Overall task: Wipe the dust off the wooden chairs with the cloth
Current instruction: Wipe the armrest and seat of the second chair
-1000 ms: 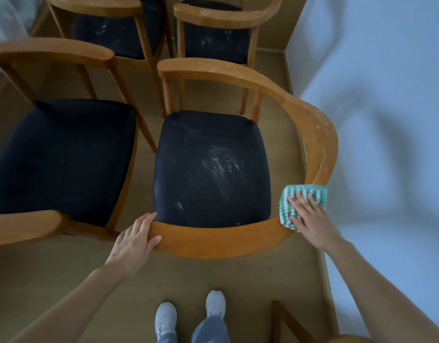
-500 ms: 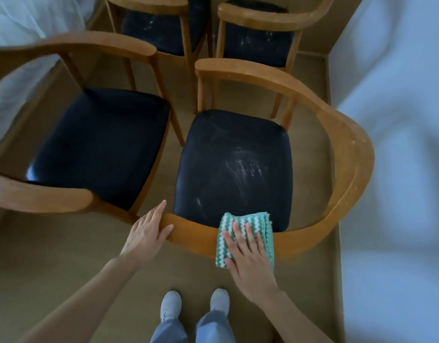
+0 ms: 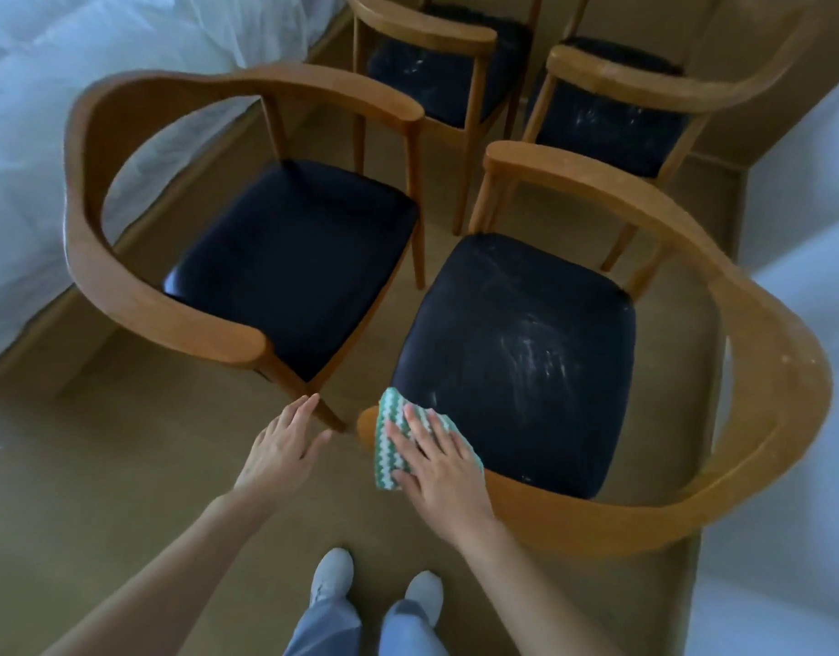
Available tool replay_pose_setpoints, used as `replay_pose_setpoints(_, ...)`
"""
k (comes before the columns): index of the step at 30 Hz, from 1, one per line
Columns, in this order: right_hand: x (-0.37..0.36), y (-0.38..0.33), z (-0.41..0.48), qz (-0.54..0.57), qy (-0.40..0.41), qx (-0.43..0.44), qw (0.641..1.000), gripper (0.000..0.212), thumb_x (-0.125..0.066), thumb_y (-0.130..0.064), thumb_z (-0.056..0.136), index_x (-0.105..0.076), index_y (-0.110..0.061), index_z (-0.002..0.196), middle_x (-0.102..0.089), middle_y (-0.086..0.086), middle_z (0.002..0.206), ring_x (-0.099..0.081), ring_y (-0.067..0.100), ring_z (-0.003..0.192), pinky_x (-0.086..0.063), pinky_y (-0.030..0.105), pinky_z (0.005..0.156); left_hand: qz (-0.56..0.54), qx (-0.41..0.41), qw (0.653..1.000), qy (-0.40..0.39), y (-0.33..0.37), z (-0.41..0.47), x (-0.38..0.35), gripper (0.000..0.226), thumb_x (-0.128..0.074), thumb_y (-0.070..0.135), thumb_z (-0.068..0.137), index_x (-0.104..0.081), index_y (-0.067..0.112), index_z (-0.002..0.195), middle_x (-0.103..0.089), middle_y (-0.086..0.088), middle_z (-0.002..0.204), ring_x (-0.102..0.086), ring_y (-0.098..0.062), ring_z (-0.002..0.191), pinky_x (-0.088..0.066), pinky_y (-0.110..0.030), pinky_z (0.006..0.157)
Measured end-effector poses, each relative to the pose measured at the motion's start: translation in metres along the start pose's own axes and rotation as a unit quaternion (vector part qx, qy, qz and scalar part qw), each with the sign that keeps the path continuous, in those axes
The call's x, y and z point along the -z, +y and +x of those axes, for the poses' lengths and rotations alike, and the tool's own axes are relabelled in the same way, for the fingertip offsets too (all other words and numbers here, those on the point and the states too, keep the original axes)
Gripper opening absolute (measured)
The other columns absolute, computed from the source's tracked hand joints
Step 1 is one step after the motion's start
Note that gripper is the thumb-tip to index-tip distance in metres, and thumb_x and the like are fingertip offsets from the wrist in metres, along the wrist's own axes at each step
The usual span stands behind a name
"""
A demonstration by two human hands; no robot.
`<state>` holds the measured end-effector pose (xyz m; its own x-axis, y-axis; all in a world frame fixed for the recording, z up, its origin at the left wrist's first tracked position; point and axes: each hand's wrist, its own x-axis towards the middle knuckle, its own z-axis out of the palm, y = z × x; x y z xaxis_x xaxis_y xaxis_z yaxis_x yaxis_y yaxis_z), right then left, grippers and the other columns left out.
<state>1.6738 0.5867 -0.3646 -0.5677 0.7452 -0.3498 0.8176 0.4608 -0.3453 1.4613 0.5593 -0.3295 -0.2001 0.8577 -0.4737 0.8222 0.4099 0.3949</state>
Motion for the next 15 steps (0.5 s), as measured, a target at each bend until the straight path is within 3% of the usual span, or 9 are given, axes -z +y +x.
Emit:
replay_pose_setpoints(2, -0.003, 0.029, -0.035, -0.012, -0.005, -0.023, 1.000, 0.053, -0.020, -0.048, 0.098, -0.023, -0.031, 0.148, -0.037, -0.003, 0.149, -0.040, 0.022, 0.135, -0.039, 0.041, 0.103, -0.024, -0.002, 1.000, 0.002, 0.006, -0.003, -0.005, 0.058, -0.035, 0.039, 0.099, -0.015, 0.021, 0.150, -0.018, 0.002, 0.155, -0.021, -0.020, 0.141, -0.019, -0.034, 0.113)
replay_pose_setpoints(4, -0.003, 0.067, -0.072, -0.031, -0.023, -0.058, 0.998, 0.054, -0.010, -0.050, 0.100, -0.020, -0.033, 0.150, -0.034, -0.004, 0.151, -0.036, 0.022, 0.137, -0.029, 0.040, 0.106, -0.047, -0.009, 0.999, -0.001, 0.016, -0.004, -0.010, 0.057, -0.036, 0.037, 0.099, -0.015, 0.021, 0.150, -0.017, 0.002, 0.156, -0.022, -0.020, 0.140, -0.021, -0.035, 0.112)
replay_pose_setpoints(7, 0.003, 0.126, -0.116, -0.053, -0.031, -0.118, 0.991, 0.064, 0.014, -0.065, 0.086, 0.009, -0.042, 0.146, -0.003, -0.009, 0.157, -0.001, 0.018, 0.145, -0.001, 0.034, 0.114, -0.040, -0.033, 0.999, -0.012, 0.033, -0.002, -0.020, 0.058, -0.036, 0.037, 0.099, -0.013, 0.021, 0.150, -0.018, 0.001, 0.156, -0.023, -0.021, 0.140, -0.023, -0.037, 0.113)
replay_pose_setpoints(9, 0.008, 0.150, -0.132, -0.033, -0.047, -0.144, 0.988, 0.078, 0.031, -0.073, 0.069, 0.018, -0.043, 0.140, 0.012, -0.014, 0.153, 0.014, 0.014, 0.143, 0.013, 0.031, 0.113, -0.033, -0.050, 0.998, -0.020, 0.045, 0.000, -0.026, 0.059, -0.036, 0.038, 0.099, -0.012, 0.022, 0.150, -0.017, 0.001, 0.156, -0.022, -0.021, 0.140, -0.023, -0.037, 0.114)
replay_pose_setpoints(12, 0.013, 0.146, -0.130, -0.012, -0.051, -0.138, 0.989, 0.093, 0.036, -0.076, 0.063, 0.012, -0.036, 0.143, 0.011, -0.016, 0.150, 0.007, 0.016, 0.146, 0.013, 0.031, 0.112, -0.037, -0.067, 0.997, -0.023, 0.059, 0.005, -0.033, 0.059, -0.036, 0.039, 0.099, -0.011, 0.023, 0.150, -0.015, 0.002, 0.156, -0.019, -0.020, 0.142, -0.019, -0.037, 0.115)
replay_pose_setpoints(15, 0.014, 0.109, -0.106, 0.013, -0.053, -0.095, 0.994, 0.092, 0.035, -0.075, 0.063, 0.013, -0.034, 0.143, 0.003, -0.016, 0.153, -0.001, 0.015, 0.146, 0.005, 0.031, 0.112, -0.032, -0.070, 0.997, -0.023, 0.060, 0.008, -0.035, 0.060, -0.037, 0.038, 0.099, -0.010, 0.023, 0.150, -0.015, 0.001, 0.156, -0.017, -0.020, 0.142, -0.018, -0.036, 0.115)
